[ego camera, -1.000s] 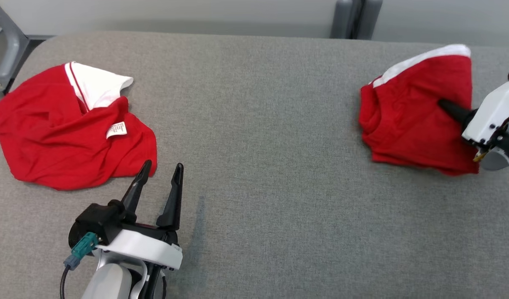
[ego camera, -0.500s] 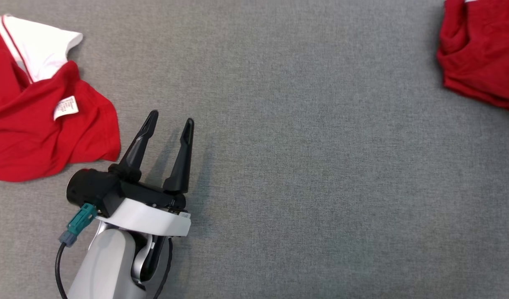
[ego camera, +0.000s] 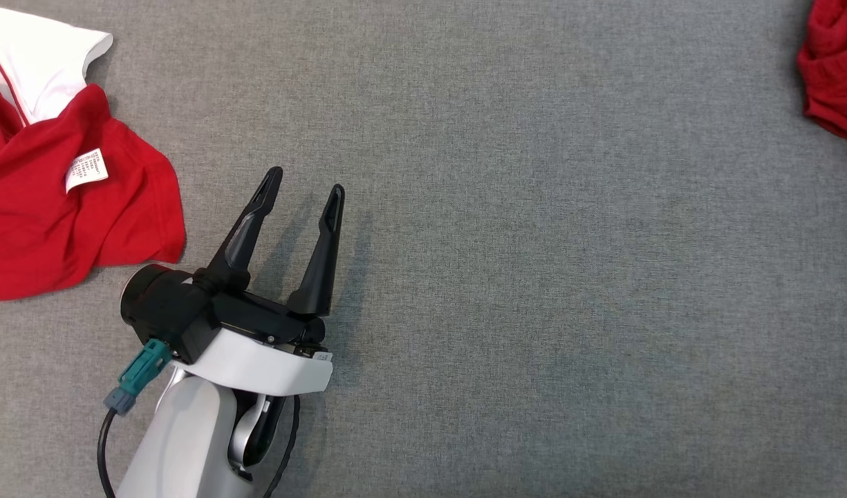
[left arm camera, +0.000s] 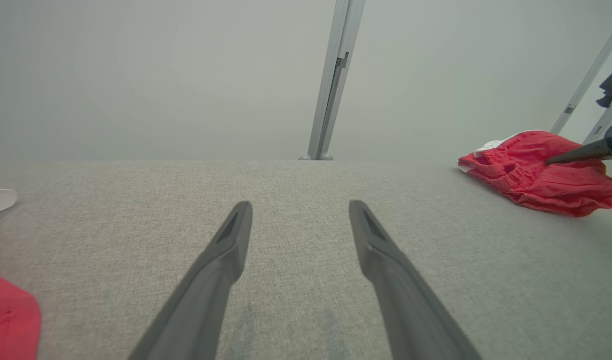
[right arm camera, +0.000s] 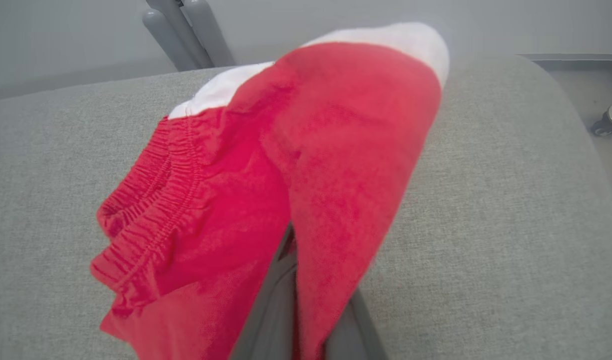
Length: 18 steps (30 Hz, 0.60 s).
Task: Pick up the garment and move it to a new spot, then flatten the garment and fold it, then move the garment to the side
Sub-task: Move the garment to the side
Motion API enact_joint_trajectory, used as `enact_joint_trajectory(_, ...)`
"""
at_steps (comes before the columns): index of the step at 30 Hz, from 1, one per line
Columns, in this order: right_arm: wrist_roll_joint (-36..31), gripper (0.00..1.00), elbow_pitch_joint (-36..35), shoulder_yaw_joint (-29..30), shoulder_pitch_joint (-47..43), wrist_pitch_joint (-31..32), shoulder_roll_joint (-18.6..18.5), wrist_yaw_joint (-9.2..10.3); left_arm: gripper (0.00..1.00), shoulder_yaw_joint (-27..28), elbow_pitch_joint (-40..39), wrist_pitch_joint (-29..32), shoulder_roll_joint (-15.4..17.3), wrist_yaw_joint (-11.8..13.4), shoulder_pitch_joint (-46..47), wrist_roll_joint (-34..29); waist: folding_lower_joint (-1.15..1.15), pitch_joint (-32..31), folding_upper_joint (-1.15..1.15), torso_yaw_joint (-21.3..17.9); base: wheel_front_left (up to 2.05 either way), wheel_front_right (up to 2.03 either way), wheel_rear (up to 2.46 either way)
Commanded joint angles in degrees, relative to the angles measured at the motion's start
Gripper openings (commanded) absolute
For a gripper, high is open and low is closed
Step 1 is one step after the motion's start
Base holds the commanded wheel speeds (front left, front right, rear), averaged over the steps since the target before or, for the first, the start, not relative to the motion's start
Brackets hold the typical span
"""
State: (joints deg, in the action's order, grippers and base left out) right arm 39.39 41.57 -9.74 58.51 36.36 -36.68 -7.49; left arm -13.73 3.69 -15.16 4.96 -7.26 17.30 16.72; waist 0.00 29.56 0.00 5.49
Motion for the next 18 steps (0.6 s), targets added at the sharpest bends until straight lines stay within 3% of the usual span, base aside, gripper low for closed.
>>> enact_joint_trajectory(1,-1.04,0.0,0.17,-0.22,0.7,-0.72,-0.97,-0.02,1.0,0.07,-0.11,-0.08,0.25,-0.19,1.22,0.04,0.0,0.19,0.0,0.17,0.0,0.0,0.0)
enact_joint_trajectory(7,-4.64,0.0,2.03,-0.55,1.52,-3.47,-0.76,-0.02,1.0,-0.29,0.36,-0.08,0.29,-0.23,1.34,0.36,0.0,0.2,0.0,0.88,0.0,0.0,0.0)
enact_joint_trajectory(8,-6.38,0.05,2.95,-0.79,1.89,-4.45,-0.92,-0.02,1.0,-0.31,0.55,-0.08,0.33,-0.22,1.21,0.33,0.0,-0.16,0.0,1.05,0.0,0.0,0.0)
enact_joint_trajectory(10,-8.0,0.24,3.93,-0.86,2.32,-5.36,-1.0,-0.02,1.0,-0.26,0.77,-0.08,0.36,-0.23,0.99,0.4,0.0,-0.56,0.0,1.11,0.0,0.0,0.0)
enact_joint_trajectory(11,-8.75,0.47,4.7,-0.82,2.36,-5.61,-0.71,-0.02,1.0,-0.27,0.9,-0.08,0.35,-0.23,0.88,0.4,0.0,-0.81,0.0,1.11,0.0,0.0,0.0)
enact_joint_trajectory(12,-9.58,1.0,5.53,-0.58,2.47,-6.08,-0.5,-0.02,1.0,-0.27,1.04,-0.08,0.35,-0.23,0.76,0.37,0.0,-1.06,0.0,1.11,0.0,0.0,0.0)
enact_joint_trajectory(18,-13.64,1.0,9.36,0.15,3.59,-9.65,1.04,-0.02,1.0,-0.14,1.36,-0.08,0.41,-0.05,0.19,0.31,0.0,-2.62,0.0,0.6,0.0,0.0,0.0)
